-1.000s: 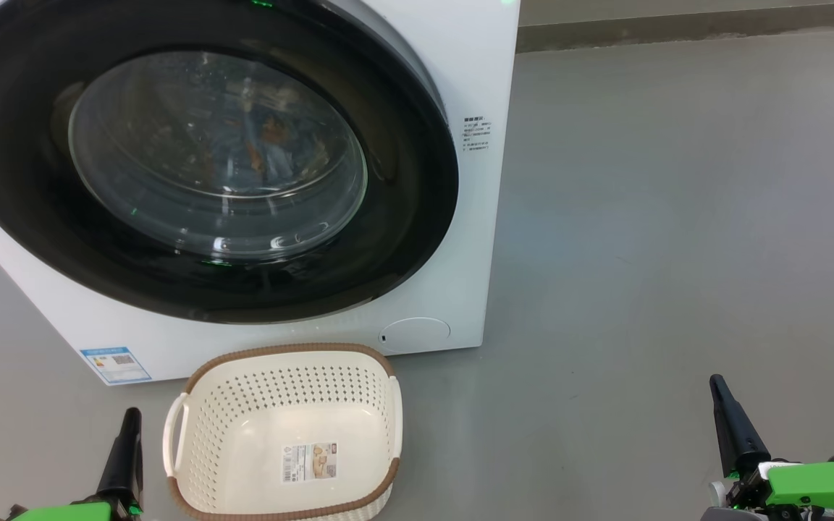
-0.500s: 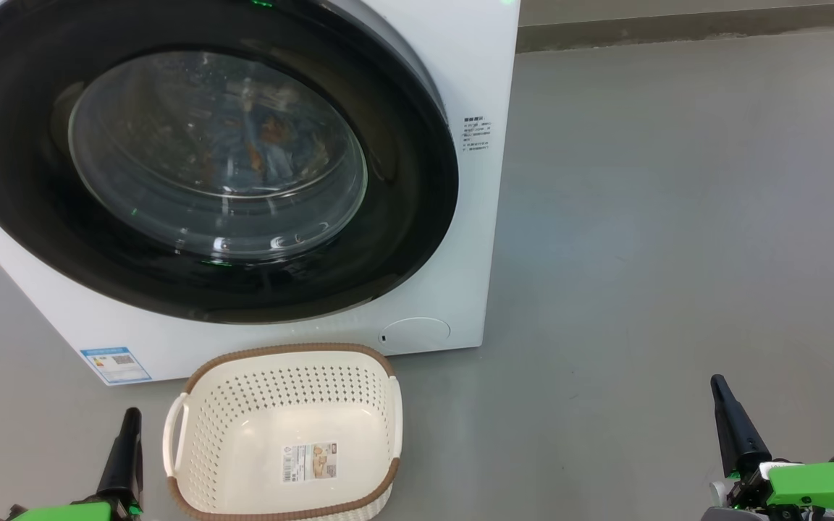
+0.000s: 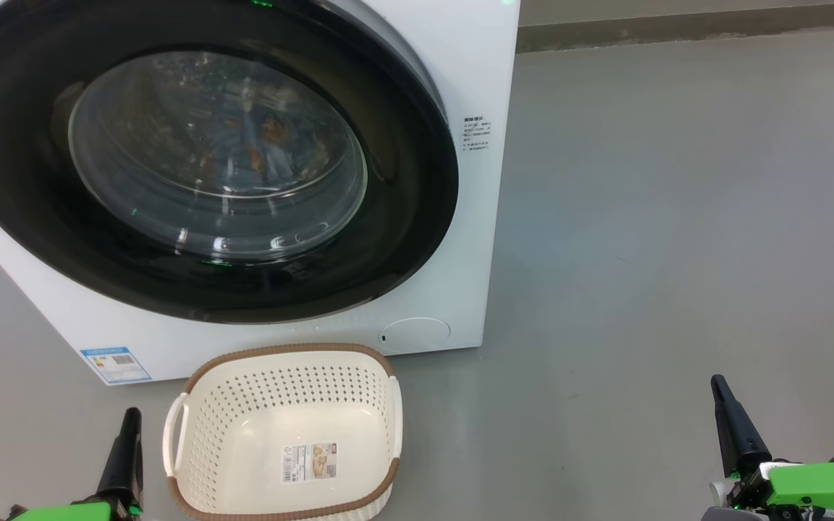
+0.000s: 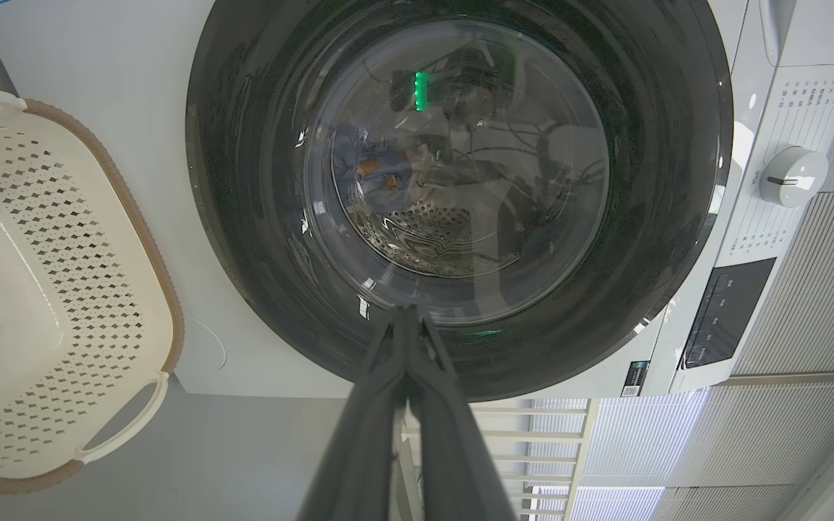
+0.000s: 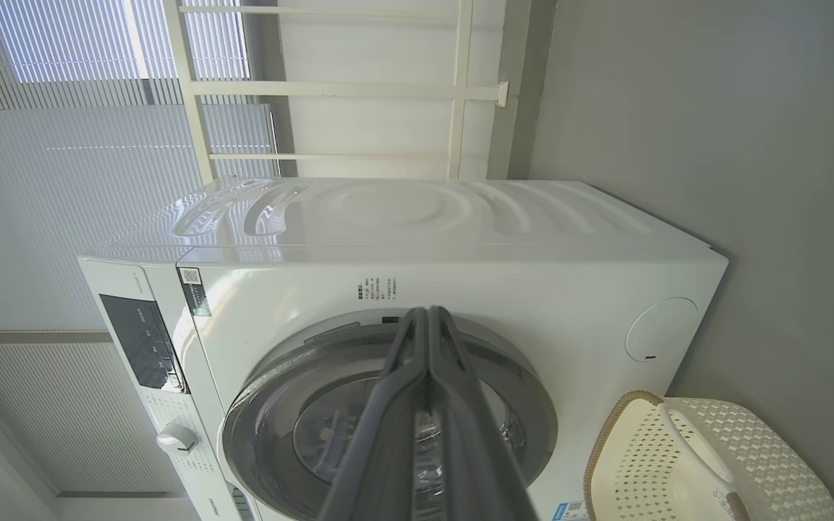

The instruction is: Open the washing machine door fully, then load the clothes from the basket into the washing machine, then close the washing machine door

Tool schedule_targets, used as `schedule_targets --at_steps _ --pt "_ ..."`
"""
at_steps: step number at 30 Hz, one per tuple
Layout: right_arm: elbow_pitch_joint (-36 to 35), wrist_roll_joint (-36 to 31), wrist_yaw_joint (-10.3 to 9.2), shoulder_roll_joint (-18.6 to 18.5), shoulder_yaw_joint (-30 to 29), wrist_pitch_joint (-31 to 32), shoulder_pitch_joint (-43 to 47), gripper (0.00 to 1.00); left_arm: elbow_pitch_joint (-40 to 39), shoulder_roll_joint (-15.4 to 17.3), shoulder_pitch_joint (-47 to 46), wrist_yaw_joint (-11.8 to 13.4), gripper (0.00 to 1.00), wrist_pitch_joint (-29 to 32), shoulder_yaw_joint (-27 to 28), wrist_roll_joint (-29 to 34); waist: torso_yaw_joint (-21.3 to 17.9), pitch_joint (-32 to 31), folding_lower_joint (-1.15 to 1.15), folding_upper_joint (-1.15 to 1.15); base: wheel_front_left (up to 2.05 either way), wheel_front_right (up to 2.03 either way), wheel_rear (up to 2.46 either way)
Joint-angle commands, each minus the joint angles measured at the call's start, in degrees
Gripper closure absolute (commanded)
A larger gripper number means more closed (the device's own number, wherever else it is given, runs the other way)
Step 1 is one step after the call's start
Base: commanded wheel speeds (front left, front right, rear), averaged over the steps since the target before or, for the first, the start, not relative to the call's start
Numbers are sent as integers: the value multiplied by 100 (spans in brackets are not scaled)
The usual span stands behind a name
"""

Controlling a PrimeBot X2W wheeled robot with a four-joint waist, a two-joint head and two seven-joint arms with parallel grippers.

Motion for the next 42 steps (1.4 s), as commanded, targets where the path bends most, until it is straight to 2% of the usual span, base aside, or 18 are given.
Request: schedule_targets --at_steps 1,42 --pt "-141 -19 9 -22 101 47 -252 100 -109 88 -232 -66 100 20 188 -20 0 0 0 0 0 0 0" --pt "-140 -44 9 -1 72 70 -255 100 -109 88 -231 -66 100 19 187 -21 0 0 0 0 0 0 0"
